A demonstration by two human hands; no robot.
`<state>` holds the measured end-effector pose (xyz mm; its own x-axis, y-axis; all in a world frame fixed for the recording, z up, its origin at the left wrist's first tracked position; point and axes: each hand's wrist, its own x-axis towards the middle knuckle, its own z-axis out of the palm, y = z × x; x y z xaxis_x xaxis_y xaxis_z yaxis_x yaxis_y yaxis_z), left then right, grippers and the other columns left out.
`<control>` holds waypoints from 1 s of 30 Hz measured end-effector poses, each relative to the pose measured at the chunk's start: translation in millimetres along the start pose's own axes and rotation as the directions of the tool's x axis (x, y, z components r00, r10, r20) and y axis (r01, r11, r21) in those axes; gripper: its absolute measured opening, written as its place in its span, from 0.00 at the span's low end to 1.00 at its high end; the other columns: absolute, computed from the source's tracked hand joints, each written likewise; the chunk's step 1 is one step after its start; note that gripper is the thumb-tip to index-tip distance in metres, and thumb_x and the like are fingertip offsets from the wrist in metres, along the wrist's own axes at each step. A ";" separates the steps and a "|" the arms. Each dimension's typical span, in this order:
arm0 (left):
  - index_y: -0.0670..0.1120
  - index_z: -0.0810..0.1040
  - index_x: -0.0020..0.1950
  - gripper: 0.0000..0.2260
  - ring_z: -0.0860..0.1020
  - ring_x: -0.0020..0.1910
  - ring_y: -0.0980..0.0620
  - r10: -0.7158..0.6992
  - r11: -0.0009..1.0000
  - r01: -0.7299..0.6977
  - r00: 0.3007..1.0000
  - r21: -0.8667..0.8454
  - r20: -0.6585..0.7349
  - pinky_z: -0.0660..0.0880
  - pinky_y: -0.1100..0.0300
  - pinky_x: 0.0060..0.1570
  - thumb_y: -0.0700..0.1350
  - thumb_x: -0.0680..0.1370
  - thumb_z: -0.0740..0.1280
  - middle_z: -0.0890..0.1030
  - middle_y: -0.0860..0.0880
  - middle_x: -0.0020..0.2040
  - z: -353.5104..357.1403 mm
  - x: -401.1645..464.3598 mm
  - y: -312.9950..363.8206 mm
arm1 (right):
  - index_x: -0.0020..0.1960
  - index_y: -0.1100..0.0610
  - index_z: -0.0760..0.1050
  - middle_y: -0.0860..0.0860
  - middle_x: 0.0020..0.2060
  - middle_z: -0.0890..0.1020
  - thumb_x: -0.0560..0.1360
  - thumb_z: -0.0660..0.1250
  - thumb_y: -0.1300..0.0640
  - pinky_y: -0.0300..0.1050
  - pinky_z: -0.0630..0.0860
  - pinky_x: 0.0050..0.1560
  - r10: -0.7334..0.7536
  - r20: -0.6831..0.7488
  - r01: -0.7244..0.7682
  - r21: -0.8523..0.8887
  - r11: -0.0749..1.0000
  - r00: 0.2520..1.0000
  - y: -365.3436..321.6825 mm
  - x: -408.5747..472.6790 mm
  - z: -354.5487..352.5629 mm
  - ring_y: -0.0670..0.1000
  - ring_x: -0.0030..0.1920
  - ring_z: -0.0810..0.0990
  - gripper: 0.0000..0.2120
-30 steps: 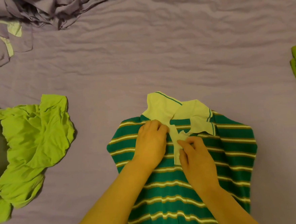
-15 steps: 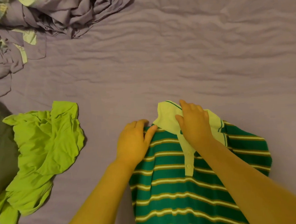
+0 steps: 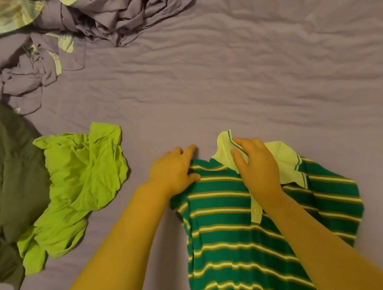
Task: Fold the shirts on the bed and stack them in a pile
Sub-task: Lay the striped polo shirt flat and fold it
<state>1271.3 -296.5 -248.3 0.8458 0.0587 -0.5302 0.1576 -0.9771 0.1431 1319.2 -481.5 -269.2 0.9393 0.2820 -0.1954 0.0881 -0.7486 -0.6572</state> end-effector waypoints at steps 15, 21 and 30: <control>0.46 0.77 0.49 0.08 0.75 0.43 0.47 -0.314 0.663 0.209 0.949 -0.719 -0.014 0.73 0.56 0.43 0.49 0.75 0.69 0.78 0.46 0.44 1.1 68.0 68.7 | 0.62 0.55 0.76 0.51 0.58 0.80 0.79 0.57 0.61 0.35 0.66 0.59 -0.129 0.217 0.143 -0.050 0.988 0.968 14.9 -1.8 -4.2 0.49 0.57 0.76 0.15; 0.44 0.74 0.35 0.13 0.70 0.33 0.52 -0.343 0.132 0.235 0.922 -0.963 0.178 0.69 0.61 0.34 0.48 0.78 0.66 0.75 0.47 0.34 -5.4 55.0 55.9 | 0.67 0.52 0.71 0.50 0.64 0.75 0.80 0.59 0.55 0.48 0.62 0.67 -0.079 0.158 0.103 -0.149 0.983 0.984 25.3 25.1 -5.9 0.52 0.67 0.69 0.16; 0.44 0.71 0.66 0.14 0.73 0.61 0.46 -0.426 0.300 0.318 0.888 -0.899 0.172 0.73 0.53 0.58 0.41 0.79 0.63 0.74 0.45 0.64 -5.4 47.1 38.6 | 0.54 0.60 0.76 0.56 0.49 0.80 0.81 0.54 0.58 0.54 0.71 0.54 -0.010 0.074 0.019 -0.116 0.993 0.997 27.1 37.0 -23.9 0.55 0.49 0.75 0.12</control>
<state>1320.0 -330.3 -263.2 0.5967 0.4332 -0.6755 0.7745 -0.0905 0.6261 1364.3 -505.7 -276.9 0.9111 0.3336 -0.2420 0.1439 -0.8078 -0.5716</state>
